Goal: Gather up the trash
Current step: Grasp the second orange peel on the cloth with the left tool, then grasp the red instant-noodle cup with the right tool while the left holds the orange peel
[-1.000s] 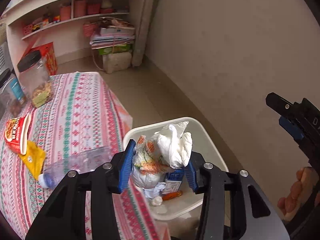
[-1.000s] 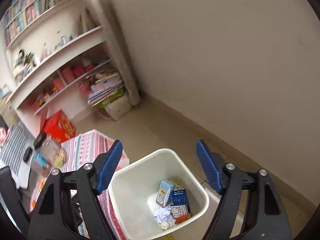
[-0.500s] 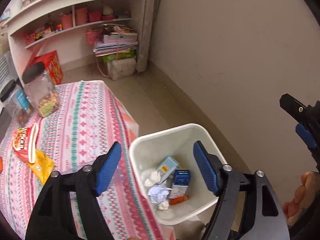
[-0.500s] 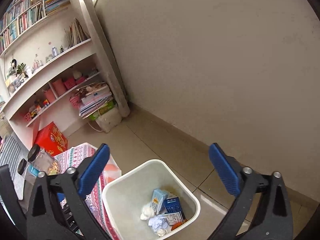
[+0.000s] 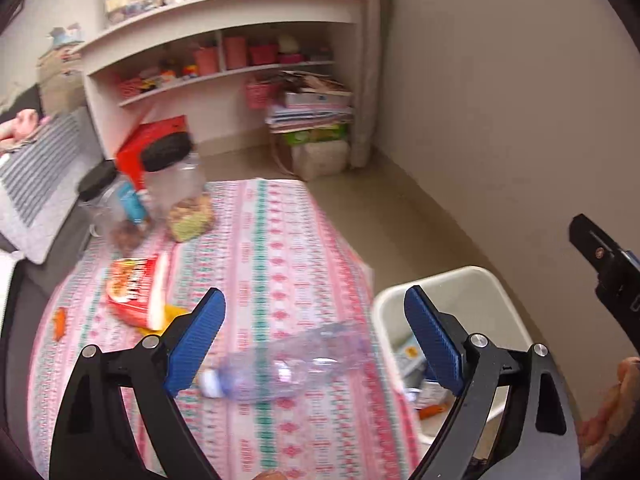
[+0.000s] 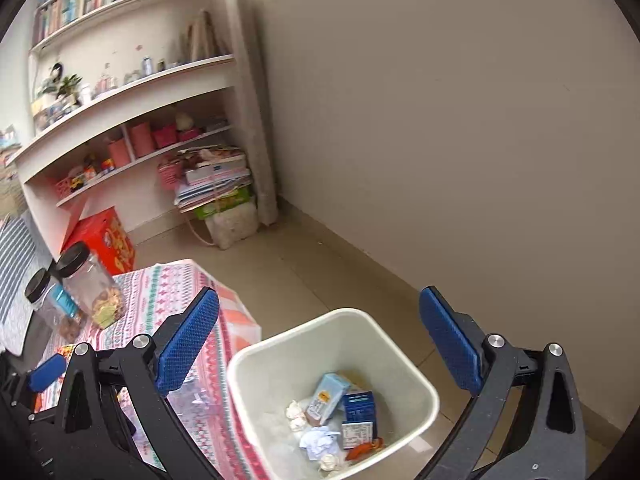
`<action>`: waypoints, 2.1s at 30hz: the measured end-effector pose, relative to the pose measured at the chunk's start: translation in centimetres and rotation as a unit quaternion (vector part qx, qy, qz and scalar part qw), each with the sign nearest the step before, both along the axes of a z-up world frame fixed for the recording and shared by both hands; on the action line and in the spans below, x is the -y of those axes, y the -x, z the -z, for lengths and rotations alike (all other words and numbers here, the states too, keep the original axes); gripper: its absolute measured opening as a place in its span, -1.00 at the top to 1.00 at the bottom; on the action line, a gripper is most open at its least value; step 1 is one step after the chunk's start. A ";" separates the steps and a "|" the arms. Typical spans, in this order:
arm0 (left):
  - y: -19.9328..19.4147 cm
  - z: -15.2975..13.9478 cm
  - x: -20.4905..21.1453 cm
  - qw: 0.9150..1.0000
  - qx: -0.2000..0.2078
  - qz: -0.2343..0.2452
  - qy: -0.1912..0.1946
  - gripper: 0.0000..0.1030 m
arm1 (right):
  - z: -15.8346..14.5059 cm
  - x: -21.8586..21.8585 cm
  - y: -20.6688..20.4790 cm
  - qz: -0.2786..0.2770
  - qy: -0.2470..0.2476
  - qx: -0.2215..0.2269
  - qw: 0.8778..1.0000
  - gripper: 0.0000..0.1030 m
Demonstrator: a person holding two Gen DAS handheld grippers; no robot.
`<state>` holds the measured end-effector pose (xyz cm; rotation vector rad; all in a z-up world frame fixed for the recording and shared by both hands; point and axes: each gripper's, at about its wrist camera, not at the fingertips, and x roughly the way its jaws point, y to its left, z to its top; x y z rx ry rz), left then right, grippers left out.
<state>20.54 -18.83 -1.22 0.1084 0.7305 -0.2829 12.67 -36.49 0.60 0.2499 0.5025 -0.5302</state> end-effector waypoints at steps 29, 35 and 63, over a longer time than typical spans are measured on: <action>-13.8 13.8 -35.9 0.938 -0.158 -0.301 -0.075 -0.75 | 7.4 -22.8 -9.6 -0.259 0.080 -0.155 0.950 -0.87; -15.5 16.3 -37.4 0.938 -0.177 -0.293 -0.055 -0.50 | 9.3 -24.7 -11.3 -0.301 0.082 -0.175 0.934 -0.87; -15.8 13.5 -44.9 0.945 -0.185 -0.218 0.158 0.64 | 15.2 -34.5 -27.6 -0.287 -0.156 -0.270 0.906 -0.62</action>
